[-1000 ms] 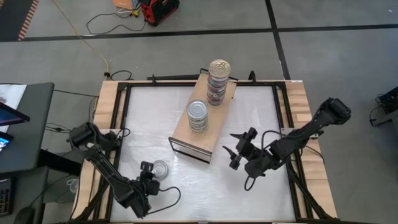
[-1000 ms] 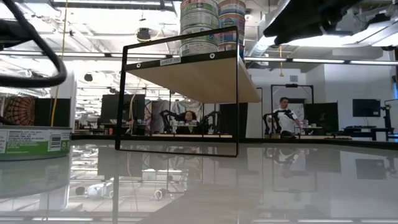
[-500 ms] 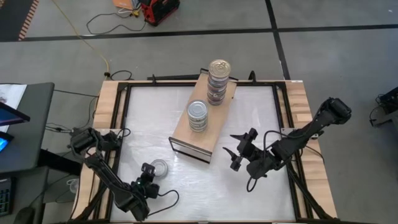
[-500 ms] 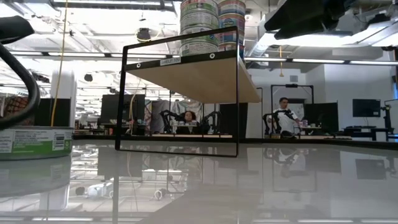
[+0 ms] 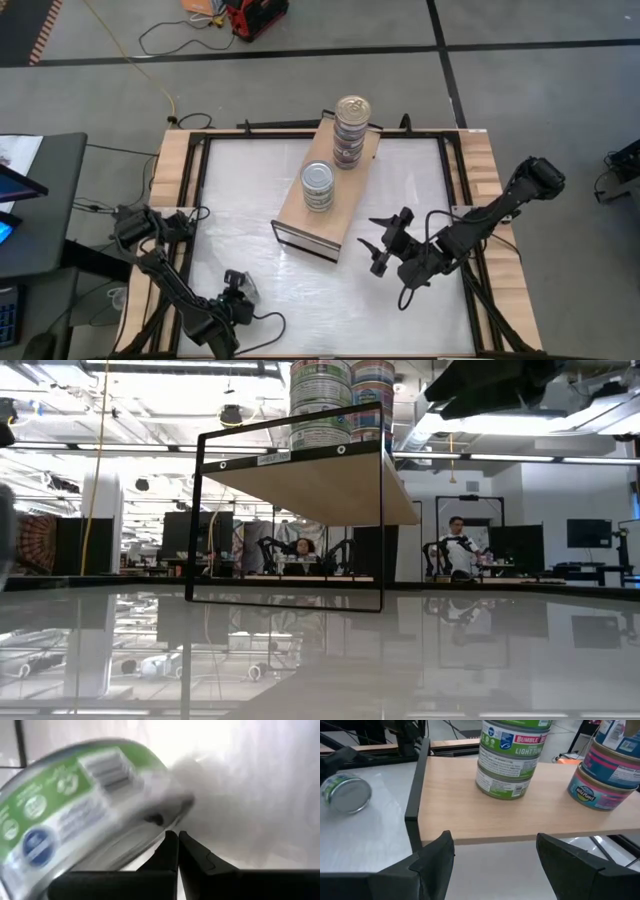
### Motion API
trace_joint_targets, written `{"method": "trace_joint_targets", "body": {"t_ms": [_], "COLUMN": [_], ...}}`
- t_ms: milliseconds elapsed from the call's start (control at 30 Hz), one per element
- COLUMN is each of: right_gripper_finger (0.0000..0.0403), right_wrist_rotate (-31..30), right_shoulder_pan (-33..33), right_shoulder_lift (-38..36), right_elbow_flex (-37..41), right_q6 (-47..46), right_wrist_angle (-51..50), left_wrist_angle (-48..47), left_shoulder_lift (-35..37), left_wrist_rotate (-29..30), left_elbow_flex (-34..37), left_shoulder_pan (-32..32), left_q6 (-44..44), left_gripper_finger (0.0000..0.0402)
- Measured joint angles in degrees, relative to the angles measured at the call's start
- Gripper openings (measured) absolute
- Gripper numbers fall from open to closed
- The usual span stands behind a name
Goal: Stack canned seafood by type on shelf
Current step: Stack the green tuna can on top of the stacked green tuna can on the shelf
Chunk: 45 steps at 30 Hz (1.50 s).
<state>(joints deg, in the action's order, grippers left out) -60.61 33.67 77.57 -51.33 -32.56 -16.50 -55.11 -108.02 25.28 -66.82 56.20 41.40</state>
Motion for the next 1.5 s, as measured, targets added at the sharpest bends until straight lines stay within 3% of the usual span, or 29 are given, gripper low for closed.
{"method": "trace_joint_targets", "body": {"t_ms": [133,233,500,667,800,1033,1133,1267,1500], "right_gripper_finger": [0.0305,0.0305,0.0305,0.0305,0.0305,0.0305,0.0305,0.0305,0.0305], "right_wrist_rotate": [-0.01,-0.01,0.01,0.01,0.01,0.01,0.04,0.30,0.43], "right_shoulder_pan": [0.00,-0.02,0.00,0.00,0.00,0.00,0.12,0.92,2.01], "right_shoulder_lift": [0.01,-0.01,0.01,-0.01,0.01,-0.01,0.01,0.01,0.00], "right_elbow_flex": [0.00,0.00,0.00,0.00,0.00,0.00,0.00,0.00,0.00], "right_q6": [0.02,0.02,0.07,0.06,0.07,0.04,0.04,0.05,0.95], "right_wrist_angle": [0.04,0.08,0.14,0.44,0.79,1.12,1.25,1.23,1.21], "left_wrist_angle": [-0.60,-1.29,-14.82,-16.26,-20.19,-25.26,-25.45,-27.35,-27.15], "left_shoulder_lift": [-0.02,-0.03,0.09,0.10,0.12,0.19,0.19,0.19,0.17], "left_wrist_rotate": [1.71,-0.27,0.24,-1.87,-4.88,-9.05,-9.41,-11.19,-19.91], "left_elbow_flex": [-0.14,-0.70,-12.18,-17.12,-21.00,-21.97,-21.97,-21.89,-19.41], "left_shoulder_pan": [-0.29,-0.67,-0.06,-0.95,-2.96,-9.22,-11.94,-15.19,-19.21], "left_q6": [2.60,3.37,2.36,0.50,-2.74,-14.23,-19.92,-26.07,-36.02], "left_gripper_finger": [0.0000,0.0000,0.0000,0.0008,0.0057,0.0208,0.0253,0.0273,0.0258]}}
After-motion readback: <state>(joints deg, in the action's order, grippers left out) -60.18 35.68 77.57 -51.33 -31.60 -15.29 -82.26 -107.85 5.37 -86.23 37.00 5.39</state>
